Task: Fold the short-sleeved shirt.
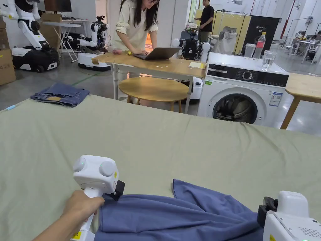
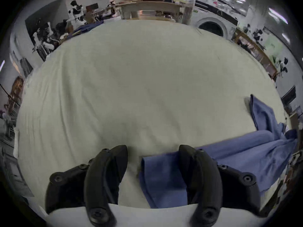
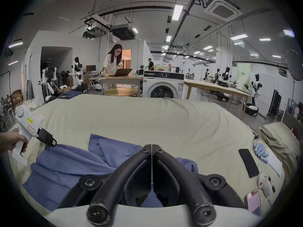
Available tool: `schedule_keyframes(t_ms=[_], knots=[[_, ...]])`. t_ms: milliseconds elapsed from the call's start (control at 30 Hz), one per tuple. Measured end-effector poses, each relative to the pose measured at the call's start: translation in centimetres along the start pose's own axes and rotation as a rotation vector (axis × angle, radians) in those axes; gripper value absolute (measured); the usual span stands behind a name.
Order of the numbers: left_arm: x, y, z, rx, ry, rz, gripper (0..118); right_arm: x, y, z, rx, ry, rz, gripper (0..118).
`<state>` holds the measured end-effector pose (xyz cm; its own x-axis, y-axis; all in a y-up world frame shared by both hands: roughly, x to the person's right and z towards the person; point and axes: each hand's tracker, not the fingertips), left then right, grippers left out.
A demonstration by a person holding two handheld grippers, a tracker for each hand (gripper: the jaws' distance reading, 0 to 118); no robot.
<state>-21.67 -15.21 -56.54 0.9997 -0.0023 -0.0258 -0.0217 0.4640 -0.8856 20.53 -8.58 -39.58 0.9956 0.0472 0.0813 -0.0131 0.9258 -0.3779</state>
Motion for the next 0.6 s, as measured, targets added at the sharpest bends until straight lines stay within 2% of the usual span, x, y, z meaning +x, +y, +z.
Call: schedule_keyframes(t_ms=[33,100,167,300,467,600], knots=[[0.2,-0.1,0.1,0.004,-0.004,-0.013,54,0.1,-0.1,-0.1,-0.005,-0.003,-0.002,0],[1.0,-0.3,0.2,0.015,-0.021,-0.061,31,0.5,-0.2,-0.3,-0.02,-0.006,-0.011,0],[1.5,-0.3,0.2,0.024,-0.022,-0.117,1,0.7,-0.3,-0.5,-0.029,-0.003,-0.024,0],[1.7,-0.8,0.8,0.041,-0.038,-0.137,0,1.9,0.1,-0.5,-0.045,0.0,-0.056,0],[0.1,-1.6,4.1,0.161,-0.106,-0.116,0,5.7,3.3,-0.9,-0.036,-0.044,-0.08,0],[-1.3,-2.7,7.3,0.236,-0.127,-0.089,0,9.0,5.6,-3.7,-0.175,-0.045,-0.101,4]])
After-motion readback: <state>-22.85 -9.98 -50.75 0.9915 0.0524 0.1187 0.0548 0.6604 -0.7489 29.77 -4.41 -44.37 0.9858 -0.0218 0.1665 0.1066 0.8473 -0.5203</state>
